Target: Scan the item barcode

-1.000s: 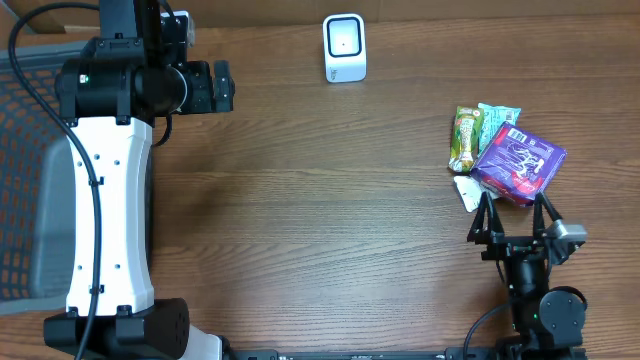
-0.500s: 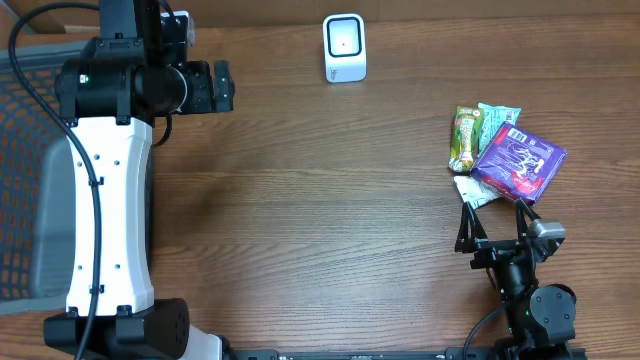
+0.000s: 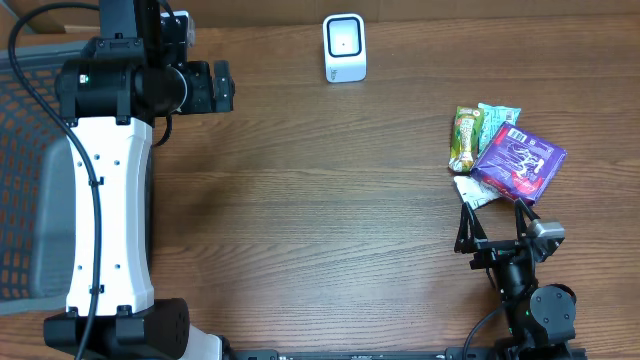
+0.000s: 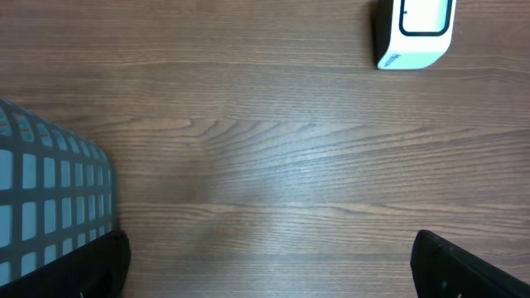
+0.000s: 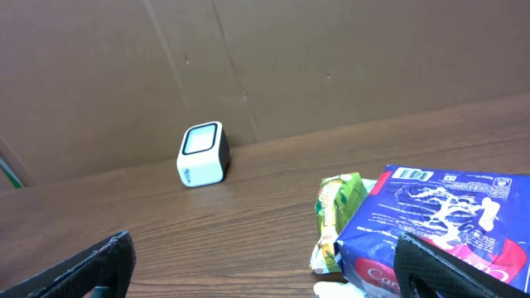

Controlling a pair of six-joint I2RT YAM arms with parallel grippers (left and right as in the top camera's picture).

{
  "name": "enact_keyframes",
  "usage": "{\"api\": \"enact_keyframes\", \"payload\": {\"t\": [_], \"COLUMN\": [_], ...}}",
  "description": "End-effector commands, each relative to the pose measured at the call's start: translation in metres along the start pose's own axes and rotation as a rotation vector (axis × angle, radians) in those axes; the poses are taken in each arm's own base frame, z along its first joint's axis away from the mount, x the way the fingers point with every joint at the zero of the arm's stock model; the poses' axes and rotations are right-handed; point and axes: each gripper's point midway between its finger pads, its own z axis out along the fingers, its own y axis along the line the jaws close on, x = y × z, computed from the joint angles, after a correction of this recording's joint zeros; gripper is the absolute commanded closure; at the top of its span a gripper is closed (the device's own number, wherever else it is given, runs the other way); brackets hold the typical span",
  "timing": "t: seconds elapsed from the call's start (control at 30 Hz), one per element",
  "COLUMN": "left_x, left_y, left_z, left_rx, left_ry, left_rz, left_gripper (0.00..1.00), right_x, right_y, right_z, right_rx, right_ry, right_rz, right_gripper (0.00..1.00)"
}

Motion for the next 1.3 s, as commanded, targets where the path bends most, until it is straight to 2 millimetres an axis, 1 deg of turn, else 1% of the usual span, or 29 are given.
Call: {"api": "enact_keyframes", "payload": {"t": [0.0,0.1,0.27,0.33,0.4,0.5,0.6,0.73,0.93,1.0,1.1,1.27], "left_x": [0.005,0.009,0.005,0.000,-0.002,0.004,0.018,0.052,0.102,0.114,0.128,0.148], "left_y": [0.016,0.024,0.021,0.015,0.003,-0.015,-0.018,-0.016,-0.010,-0.007,-0.006,-0.004], "left_z": [-0.002,-0.003,-0.017,-0.023,-0.026,-0.030,-0.034,-0.038,-0.033,-0.031,-0.028,-0.014], "left_rx": [-0.084,-0.132,-0.121,-0.087,-0.017,0.083,0.105,0.100,0.081,0.072,0.071,0.071], "left_ry": [0.020,0.037,-0.016,-0.083,-0.163,-0.300,-0.434,-0.573,-0.710,-0.760,-0.826,-0.890], "left_rz": [0.022,0.023,0.023,0.029,0.068,0.152,0.181,0.207,0.221,0.223,0.228,0.233], "left_gripper": [0.00,0.00,0.01,0.01,0.01,0.00,0.01,0.00,0.01,0.00,0.01,0.00], "right_x": [0.003,0.003,0.003,0.003,0.003,0.003,0.003,0.003,0.003,0.003,0.003,0.003], "right_y": [0.002,0.002,0.002,0.002,0.002,0.002,0.002,0.002,0.002,0.002,0.002,0.002], "right_z": [0.000,0.000,0.000,0.000,0.000,0.000,0.000,0.000,0.000,0.000,0.000,0.000], "right_rx": [-0.012,-0.012,-0.012,-0.012,-0.012,-0.012,-0.012,-0.012,-0.012,-0.012,-0.012,-0.012], "right_ry": [0.001,0.001,0.001,0.001,0.001,0.001,0.001,0.001,0.001,0.001,0.001,0.001], "right_rz": [-0.011,-0.011,-0.011,-0.011,-0.011,-0.011,-0.011,-0.011,-0.011,-0.011,-0.011,-0.011], "right_gripper": [0.00,0.00,0.00,0.00,0.00,0.00,0.00,0.00,0.00,0.00,0.00,0.00]}}
